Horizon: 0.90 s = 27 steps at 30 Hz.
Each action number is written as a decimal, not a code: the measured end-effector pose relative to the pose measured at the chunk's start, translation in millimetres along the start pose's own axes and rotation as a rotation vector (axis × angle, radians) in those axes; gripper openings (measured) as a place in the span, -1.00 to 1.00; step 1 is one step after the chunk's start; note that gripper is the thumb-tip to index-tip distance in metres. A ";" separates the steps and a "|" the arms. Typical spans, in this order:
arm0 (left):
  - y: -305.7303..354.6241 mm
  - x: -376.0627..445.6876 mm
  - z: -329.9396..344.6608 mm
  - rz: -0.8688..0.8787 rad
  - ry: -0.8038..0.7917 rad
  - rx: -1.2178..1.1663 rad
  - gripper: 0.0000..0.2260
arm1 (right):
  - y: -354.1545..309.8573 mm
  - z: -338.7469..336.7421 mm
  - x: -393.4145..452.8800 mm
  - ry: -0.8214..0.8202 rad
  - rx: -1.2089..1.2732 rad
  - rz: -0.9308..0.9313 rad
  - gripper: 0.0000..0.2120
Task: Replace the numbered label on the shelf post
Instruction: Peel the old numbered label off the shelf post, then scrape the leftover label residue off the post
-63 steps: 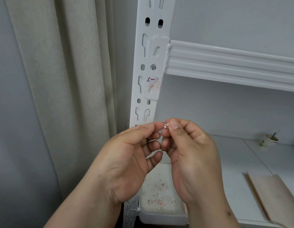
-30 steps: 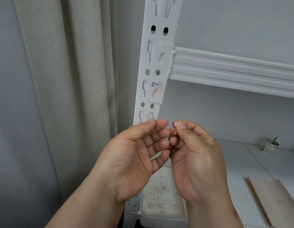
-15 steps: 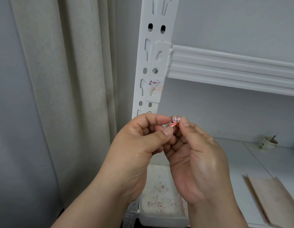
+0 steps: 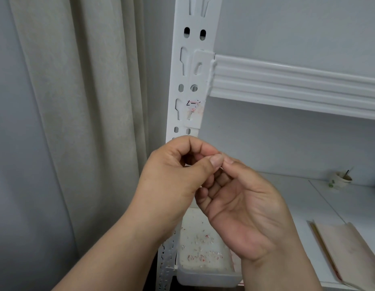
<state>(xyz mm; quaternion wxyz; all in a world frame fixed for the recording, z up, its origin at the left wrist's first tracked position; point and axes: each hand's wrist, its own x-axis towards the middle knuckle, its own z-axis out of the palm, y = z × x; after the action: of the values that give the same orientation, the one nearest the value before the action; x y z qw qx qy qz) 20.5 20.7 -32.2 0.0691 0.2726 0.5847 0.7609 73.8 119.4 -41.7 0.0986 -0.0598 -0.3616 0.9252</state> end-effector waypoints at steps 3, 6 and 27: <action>2.0 -1.1 -0.5 0.013 -0.004 -0.014 -0.87 | -2.2 -2.2 0.0 -0.040 0.035 0.053 -0.54; 0.2 -1.8 -1.2 0.047 0.018 -0.007 -0.88 | -4.2 -4.1 0.1 -0.054 0.023 0.094 -0.65; -35.4 -3.0 6.7 0.061 0.076 0.447 -0.84 | -9.6 -41.5 15.5 0.291 -0.214 -0.070 -0.84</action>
<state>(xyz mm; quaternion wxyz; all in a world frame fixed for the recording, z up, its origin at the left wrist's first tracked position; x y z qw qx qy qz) 18.8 36.0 -64.9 -0.0382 0.2699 0.7324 0.6239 67.6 157.0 -66.1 0.1749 -0.1905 -0.4419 0.8590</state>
